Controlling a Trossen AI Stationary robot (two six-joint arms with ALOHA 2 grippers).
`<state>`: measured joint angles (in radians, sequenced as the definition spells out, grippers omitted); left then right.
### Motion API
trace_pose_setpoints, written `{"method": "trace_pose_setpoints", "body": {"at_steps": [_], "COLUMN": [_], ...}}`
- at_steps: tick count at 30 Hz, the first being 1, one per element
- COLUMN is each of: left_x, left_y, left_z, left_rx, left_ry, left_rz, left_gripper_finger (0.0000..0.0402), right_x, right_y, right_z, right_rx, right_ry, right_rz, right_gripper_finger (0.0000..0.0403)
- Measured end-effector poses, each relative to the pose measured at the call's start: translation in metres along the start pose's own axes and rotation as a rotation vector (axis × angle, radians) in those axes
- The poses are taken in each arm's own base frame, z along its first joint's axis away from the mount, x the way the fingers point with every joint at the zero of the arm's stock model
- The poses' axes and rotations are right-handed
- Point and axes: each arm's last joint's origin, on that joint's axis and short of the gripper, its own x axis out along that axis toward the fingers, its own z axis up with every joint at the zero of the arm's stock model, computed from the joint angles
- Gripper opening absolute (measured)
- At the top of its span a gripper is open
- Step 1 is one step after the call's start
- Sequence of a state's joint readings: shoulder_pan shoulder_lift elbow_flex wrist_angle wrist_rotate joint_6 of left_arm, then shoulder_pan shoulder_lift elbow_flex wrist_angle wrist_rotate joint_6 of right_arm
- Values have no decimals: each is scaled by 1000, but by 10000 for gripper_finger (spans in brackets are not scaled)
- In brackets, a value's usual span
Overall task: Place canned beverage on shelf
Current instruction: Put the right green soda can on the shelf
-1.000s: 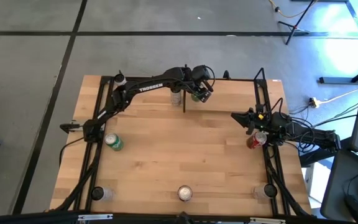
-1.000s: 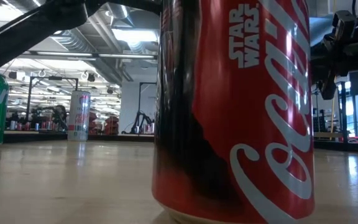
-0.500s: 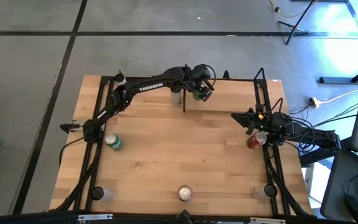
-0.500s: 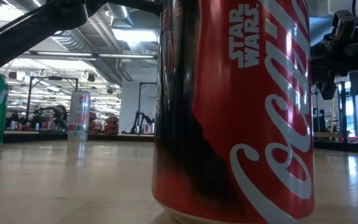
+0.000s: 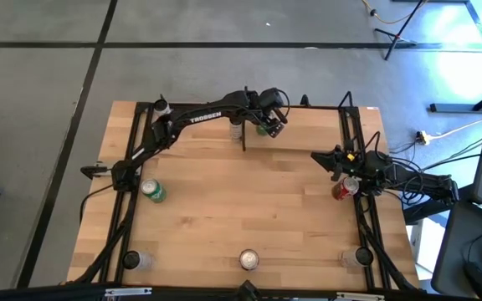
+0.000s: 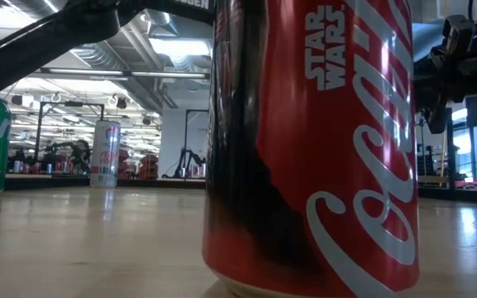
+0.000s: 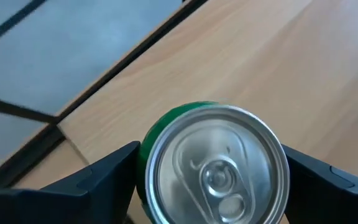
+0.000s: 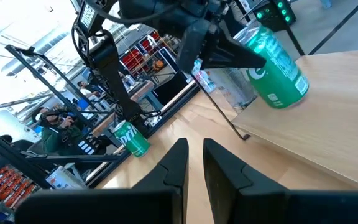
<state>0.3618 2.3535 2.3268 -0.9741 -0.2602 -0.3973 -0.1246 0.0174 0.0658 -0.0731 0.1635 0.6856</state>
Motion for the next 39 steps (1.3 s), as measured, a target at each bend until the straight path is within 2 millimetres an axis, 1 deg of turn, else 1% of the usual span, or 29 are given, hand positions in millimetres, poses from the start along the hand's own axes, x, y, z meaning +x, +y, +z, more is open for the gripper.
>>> {"method": "trace_pose_setpoints", "body": {"at_steps": [10,14,17,19,24,27,29,32,35,39], "left_x": [3,0,-9,-23,-66,-92,-115,-139,-148,-159], "left_y": [0,0,1,3,8,11,12,14,13,15], "left_z": [0,1,6,11,19,19,19,12,3,-7], "left_rx": [14,15,47,48,60,95,142,232,319,403], "left_ry": [-2,-2,-17,-49,-115,-134,-157,-140,-109,-121], "left_rz": [-10,-21,-30,-41,-56,-69,-79,-84,-107,-232], "left_gripper_finger": [378,384,385,385,385,385,385,385,385,385], "right_x": [0,0,0,0,0,0,0,5,11,23], "right_y": [0,0,0,0,0,1,2,2,2,2], "right_z": [-1,-1,-1,-1,0,2,3,1,0,-3], "right_rx": [16,16,16,16,6,-14,-29,-63,-72,-80], "right_ry": [18,18,17,16,0,-17,-30,-6,15,39], "right_rz": [11,12,11,11,-3,10,22,4,-13,-44], "right_gripper_finger": [40,40,40,40,40,40,40,40,40,40]}}
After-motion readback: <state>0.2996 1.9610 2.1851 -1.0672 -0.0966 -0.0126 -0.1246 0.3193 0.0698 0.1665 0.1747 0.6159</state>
